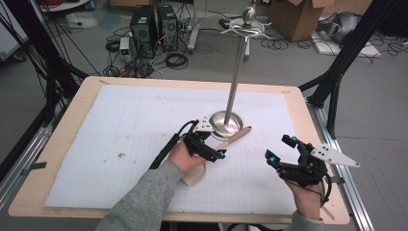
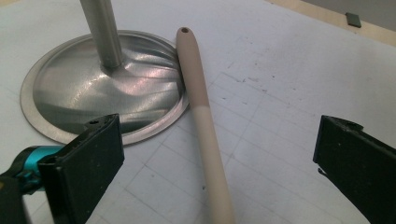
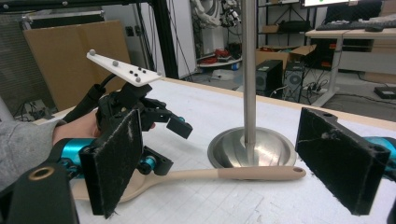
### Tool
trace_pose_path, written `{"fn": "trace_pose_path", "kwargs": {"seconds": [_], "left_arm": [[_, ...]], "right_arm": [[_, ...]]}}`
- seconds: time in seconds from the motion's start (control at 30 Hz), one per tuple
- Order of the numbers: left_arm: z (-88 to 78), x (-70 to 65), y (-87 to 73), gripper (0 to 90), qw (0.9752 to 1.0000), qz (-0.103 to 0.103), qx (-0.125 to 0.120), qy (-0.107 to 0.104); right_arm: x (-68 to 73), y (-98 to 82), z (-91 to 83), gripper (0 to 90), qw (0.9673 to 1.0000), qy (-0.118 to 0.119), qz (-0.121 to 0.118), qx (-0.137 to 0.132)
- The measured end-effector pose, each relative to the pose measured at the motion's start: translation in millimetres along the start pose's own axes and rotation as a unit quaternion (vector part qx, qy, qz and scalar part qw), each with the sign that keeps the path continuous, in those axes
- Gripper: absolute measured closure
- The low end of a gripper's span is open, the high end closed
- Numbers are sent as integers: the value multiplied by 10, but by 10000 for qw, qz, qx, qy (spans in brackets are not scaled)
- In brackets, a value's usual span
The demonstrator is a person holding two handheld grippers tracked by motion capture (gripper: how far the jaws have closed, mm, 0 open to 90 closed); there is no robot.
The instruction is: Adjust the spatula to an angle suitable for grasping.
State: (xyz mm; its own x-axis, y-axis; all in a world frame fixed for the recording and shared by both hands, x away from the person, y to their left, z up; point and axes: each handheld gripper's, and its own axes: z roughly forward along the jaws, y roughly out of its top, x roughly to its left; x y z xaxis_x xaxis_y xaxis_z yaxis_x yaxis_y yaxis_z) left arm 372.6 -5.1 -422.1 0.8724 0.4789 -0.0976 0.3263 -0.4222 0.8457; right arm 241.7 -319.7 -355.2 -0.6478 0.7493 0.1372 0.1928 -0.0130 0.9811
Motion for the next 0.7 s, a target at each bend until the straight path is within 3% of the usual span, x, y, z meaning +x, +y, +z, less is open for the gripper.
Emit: {"fn": "trace_pose_path", "kwargs": {"seconds": [0.17, 0.27, 0.7], "left_arm": [[77, -15, -11, 87, 9997, 111, 167, 114], [88, -13, -3, 87, 9999, 25, 119, 86], [178, -27, 24, 160, 9988, -81, 452, 154]], "right_arm": [[-8, 1, -21, 142, 10000, -6, 1, -25], [-14, 0, -31, 141, 10000, -14, -5, -47], [-29, -8, -55, 142, 10000, -34, 42, -46]]}}
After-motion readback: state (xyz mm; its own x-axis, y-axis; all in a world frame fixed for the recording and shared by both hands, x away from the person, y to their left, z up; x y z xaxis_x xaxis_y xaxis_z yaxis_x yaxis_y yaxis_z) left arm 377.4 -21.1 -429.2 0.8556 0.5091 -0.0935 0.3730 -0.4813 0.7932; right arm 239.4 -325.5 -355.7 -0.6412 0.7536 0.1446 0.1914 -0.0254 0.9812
